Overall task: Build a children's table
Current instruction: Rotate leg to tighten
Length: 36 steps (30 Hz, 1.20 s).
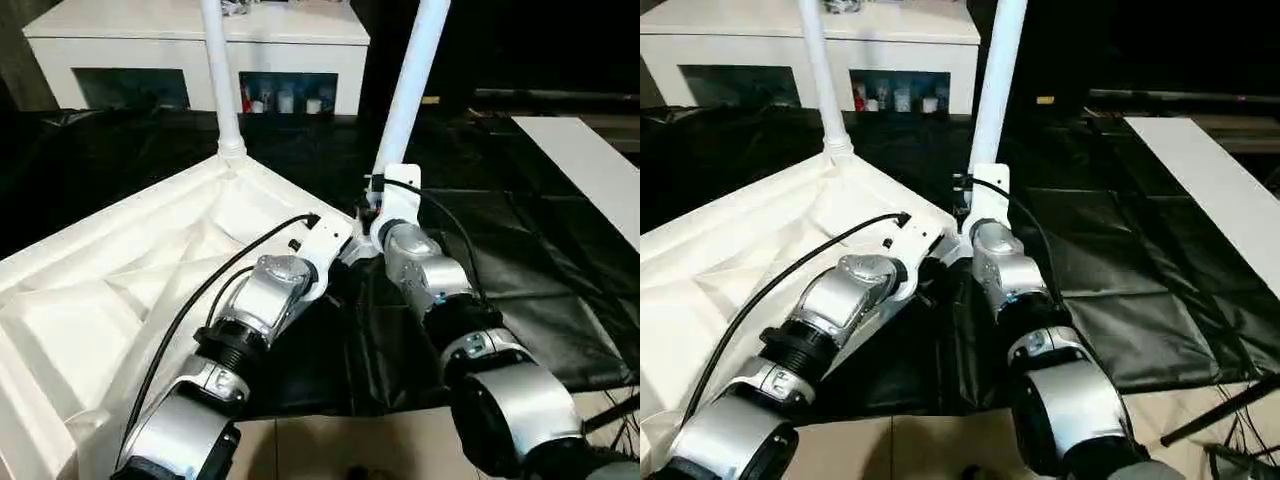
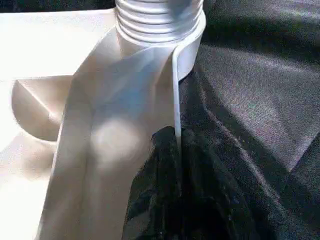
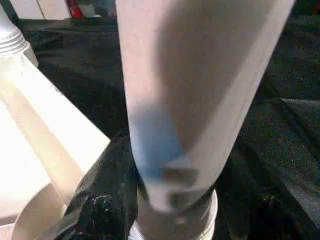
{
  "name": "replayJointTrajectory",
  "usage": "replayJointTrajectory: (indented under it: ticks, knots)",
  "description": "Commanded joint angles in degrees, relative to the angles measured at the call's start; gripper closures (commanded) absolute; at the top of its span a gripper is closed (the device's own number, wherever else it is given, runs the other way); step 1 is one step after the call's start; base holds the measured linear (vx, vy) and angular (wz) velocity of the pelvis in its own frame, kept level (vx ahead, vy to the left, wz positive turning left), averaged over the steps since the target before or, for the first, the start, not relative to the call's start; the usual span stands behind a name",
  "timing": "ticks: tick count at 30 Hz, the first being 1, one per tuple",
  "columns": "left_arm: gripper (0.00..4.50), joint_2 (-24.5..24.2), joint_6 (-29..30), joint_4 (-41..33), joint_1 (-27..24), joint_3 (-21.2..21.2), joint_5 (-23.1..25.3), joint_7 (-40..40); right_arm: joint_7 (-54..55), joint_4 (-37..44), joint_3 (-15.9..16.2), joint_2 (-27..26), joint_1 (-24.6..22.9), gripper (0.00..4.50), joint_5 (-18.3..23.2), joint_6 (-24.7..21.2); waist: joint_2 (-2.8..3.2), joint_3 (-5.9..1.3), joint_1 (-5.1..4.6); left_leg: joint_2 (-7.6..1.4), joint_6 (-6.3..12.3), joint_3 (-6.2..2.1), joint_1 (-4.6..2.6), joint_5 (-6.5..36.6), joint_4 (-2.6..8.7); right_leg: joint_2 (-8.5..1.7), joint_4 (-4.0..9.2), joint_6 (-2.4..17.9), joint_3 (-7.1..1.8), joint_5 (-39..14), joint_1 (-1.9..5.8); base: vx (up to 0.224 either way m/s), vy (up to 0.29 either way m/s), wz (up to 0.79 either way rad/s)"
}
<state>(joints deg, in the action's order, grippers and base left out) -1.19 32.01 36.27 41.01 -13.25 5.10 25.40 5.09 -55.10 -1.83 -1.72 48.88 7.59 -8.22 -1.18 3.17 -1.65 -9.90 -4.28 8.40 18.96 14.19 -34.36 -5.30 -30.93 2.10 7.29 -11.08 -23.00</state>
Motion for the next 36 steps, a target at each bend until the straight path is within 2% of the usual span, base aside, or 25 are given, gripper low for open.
replayJointTrajectory:
  ticks: [1,4,6,8,9,10,12,14,16,18,19,20,21,22,23,24,26,27,28,29,30,32,33,35,36]
  knots:
    - [4.50,-0.5,-1.9,-1.5,2.7,0.8,-0.6,1.4,-0.8,-7.1,-1.2,1.7,-4.2,2.64,-1.0,-2.4,0.85,-2.39,-0.32,-2.71,1.50,-1.16,-0.08,23.7,5.59,-4.12,4.93,3.5,-2.35,-27.7,1.84,0.000,0.000,0.00]
    - [4.50,-0.9,-2.2,-1.5,2.6,0.7,-0.6,1.7,-2.4,-6.4,-0.9,1.9,-4.1,1.95,-0.8,-1.6,0.79,-2.37,-0.21,-2.85,1.65,-1.06,0.28,22.2,5.72,-4.22,4.50,5.0,-2.72,-25.7,2.08,0.000,0.000,0.00]
    - [4.50,-1.8,-2.8,-1.8,2.5,0.2,-0.5,2.9,-5.2,-4.5,-0.3,2.3,-4.1,1.92,-0.7,-0.3,0.74,-2.45,-0.05,-2.88,1.79,-0.93,0.29,21.1,5.66,-4.24,4.40,5.8,-2.91,-24.6,2.19,0.000,0.000,0.00]
    - [4.50,-2.4,-3.1,-2.2,2.3,-0.3,-0.5,4.2,-6.6,-2.6,-0.2,2.7,-4.4,1.67,-0.4,0.3,0.49,-2.85,0.48,-2.98,2.19,-0.57,0.36,17.3,5.49,-4.48,3.82,7.8,-3.43,-20.4,2.37,0.000,0.000,0.00]
    - [4.50,-2.6,-3.2,-2.3,2.3,-0.4,-0.5,4.6,-6.9,-2.1,-0.2,2.9,-4.5,1.54,-0.3,0.5,0.62,-2.78,0.66,-3.02,2.73,-0.30,0.48,15.0,5.52,-4.25,3.34,9.2,-3.66,-18.3,2.38,0.000,0.000,0.00]
    - [4.50,-2.9,-3.4,-2.6,2.2,-0.7,-0.5,5.3,-7.5,-1.3,-0.1,3.2,-4.7,1.44,-0.2,0.8,0.62,-2.64,0.70,-3.03,3.01,-0.08,0.45,14.8,5.48,-4.25,3.42,9.6,-3.73,-19.5,2.21,0.000,0.000,0.00]
    - [4.50,-3.8,-4.0,-3.0,2.1,-1.4,-0.4,6.9,-9.4,1.3,0.4,4.1,-5.5,1.28,-0.3,0.6,0.95,-2.97,0.94,-3.06,3.03,0.14,0.27,13.3,5.25,-4.30,3.33,10.2,-3.91,-18.9,2.25,0.027,-0.011,0.04]
    - [4.50,-5.0,-4.9,-3.4,1.9,-2.0,-0.4,8.6,-12.6,5.8,1.3,5.6,-7.3,1.05,-0.5,-0.4,0.81,-3.30,1.26,-3.12,4.15,0.56,0.46,8.2,4.94,-3.86,2.30,12.2,-4.11,-12.0,2.44,0.075,-0.030,0.11]
    - [4.50,-6.1,-5.6,-3.9,1.7,-2.6,-0.5,10.3,-16.3,11.3,2.6,7.2,-9.7,0.95,-0.5,-1.9,0.52,-3.43,1.61,-2.82,5.48,1.12,0.45,6.8,4.53,-3.68,1.91,13.2,-4.56,-11.0,2.17,0.035,-0.014,0.04]
    - [4.50,-6.7,-5.9,-4.1,1.6,-2.8,-0.5,11.4,-19.1,14.6,3.4,8.3,-11.2,0.70,-0.2,-3.0,0.65,-4.00,2.03,-2.77,7.25,1.16,1.00,1.6,4.07,-3.61,0.59,15.0,-4.92,-4.5,2.77,0.039,-0.015,0.04]
    - [4.50,-7.1,-6.4,-4.2,1.5,-3.0,-0.5,12.3,-21.0,17.3,4.1,9.1,-12.4,0.62,0.1,-4.1,0.71,-4.17,2.10,-2.70,8.82,1.18,1.38,-2.4,3.63,-3.45,-0.16,16.4,-4.94,0.8,2.73,0.000,0.000,0.00]
    - [4.50,-7.2,-6.5,-4.2,1.5,-3.1,-0.5,12.5,-21.4,17.7,4.2,9.3,-12.7,0.62,0.2,-4.3,0.64,-4.37,2.38,-2.51,9.83,1.29,1.12,-4.2,3.33,-3.38,-0.47,16.9,-4.95,3.7,2.74,0.054,-0.023,0.02]
    - [4.50,-8.1,-7.9,-4.3,1.4,-3.7,-0.4,14.4,-24.7,21.7,5.6,10.7,-14.6,0.50,0.8,-5.8,0.63,-4.90,2.42,-2.20,12.60,1.03,1.41,-9.9,2.80,-3.26,-1.57,18.4,-5.02,11.1,3.22,0.096,-0.020,0.03]
    - [4.50,-9.1,-8.9,-4.5,1.2,-4.5,-0.4,16.6,-28.3,25.8,6.9,12.5,-16.7,0.39,1.6,-7.5,0.52,-4.99,2.34,-2.07,15.68,1.11,1.49,-13.7,2.41,-3.12,-2.16,19.9,-4.96,16.9,2.86,0.096,-0.020,0.03]
    - [4.50,-10.0,-9.7,-4.6,1.0,-5.1,-0.3,18.2,-31.4,28.9,8.2,14.2,-18.3,0.26,2.1,-8.5,0.35,-4.80,2.55,-2.08,17.52,1.30,1.59,-13.0,2.17,-3.40,-2.00,20.1,-5.04,16.6,2.75,0.079,-0.018,0.02]
    - [4.50,-10.1,-9.7,-4.6,1.0,-5.1,-0.3,18.4,-31.6,29.3,8.3,14.3,-18.5,0.26,2.1,-8.6,0.30,-4.65,2.58,-2.01,17.93,1.27,1.80,-11.7,2.19,-3.42,-1.86,20.1,-5.03,15.0,2.82,0.052,-0.019,0.01]
    - [4.50,-11.3,-11.2,-4.8,0.7,-5.9,-0.3,21.1,-35.3,32.9,9.7,16.7,-20.5,0.03,2.6,-9.6,0.46,-4.48,3.07,-2.57,16.66,1.19,1.73,-7.4,2.32,-3.43,-1.24,18.1,-4.87,6.1,2.81,0.026,-0.010,0.01]
    - [4.50,-12.1,-12.6,-5.1,0.5,-6.4,-0.4,22.8,-37.0,34.8,10.2,18.1,-21.5,0.03,3.0,-10.2,0.53,-4.24,2.83,-2.73,15.28,1.21,1.83,-5.7,2.55,-3.32,-0.86,17.6,-4.83,2.0,2.62,0.000,0.000,0.00]
    - [4.50,-12.9,-14.0,-5.4,0.2,-6.9,-0.6,24.6,-38.7,36.7,10.7,19.4,-22.5,0.03,3.3,-10.8,0.52,-4.10,3.12,-2.70,14.61,1.20,1.69,-4.3,2.59,-3.16,-0.41,16.9,-4.76,-0.3,2.59,0.000,0.000,0.00]
    - [4.50,-14.6,-15.5,-6.6,-0.4,-7.7,-1.2,28.5,-41.9,40.3,11.1,22.0,-24.3,0.03,4.2,-12.4,0.61,-3.90,3.27,-2.91,12.74,1.38,1.34,-1.6,2.83,-3.17,-0.07,16.1,-4.94,-3.7,2.31,0.000,0.000,0.00]
    - [4.50,-16.4,-17.6,-7.9,-1.2,-8.5,-2.0,32.7,-44.9,44.1,11.1,24.4,-25.9,0.03,5.2,-14.1,0.77,-3.74,3.52,-2.91,12.08,1.21,1.46,-0.4,3.08,-3.00,0.19,15.3,-4.86,-5.4,2.61,0.000,0.000,0.00]
    - [4.50,-18.5,-19.7,-9.8,-2.3,-9.4,-3.1,37.7,-48.6,48.2,10.9,27.2,-27.6,0.03,6.7,-15.9,0.87,-3.66,3.92,-3.35,8.71,1.32,1.12,2.9,3.49,-3.07,0.27,13.6,-5.09,-7.9,2.46,0.000,0.000,0.00]
    - [4.50,-19.1,-19.9,-10.6,-2.7,-9.5,-3.5,38.9,-49.7,49.3,10.9,28.0,-27.9,0.03,7.4,-16.5,1.09,-3.35,3.94,-3.27,6.97,1.64,0.78,5.4,3.68,-2.94,0.82,13.3,-5.09,-10.1,1.92,0.000,0.000,0.00]
    - [4.50,-20.1,-20.0,-12.3,-3.6,-9.6,-4.6,41.2,-52.0,50.9,11.1,29.9,-28.5,0.03,8.1,-16.9,0.91,-3.13,3.94,-3.27,4.53,1.76,0.36,9.1,3.94,-2.87,1.35,11.9,-5.11,-14.5,1.87,0.000,0.000,0.00]
    - [4.50,-20.2,-20.1,-12.7,-3.8,-9.6,-4.9,41.6,-52.4,51.1,11.1,30.2,-28.6,0.03,8.0,-16.7,0.95,-3.35,4.05,-3.35,3.66,1.69,0.39,8.4,4.00,-2.96,1.19,11.7,-5.22,-14.0,2.07,0.000,0.000,0.00]
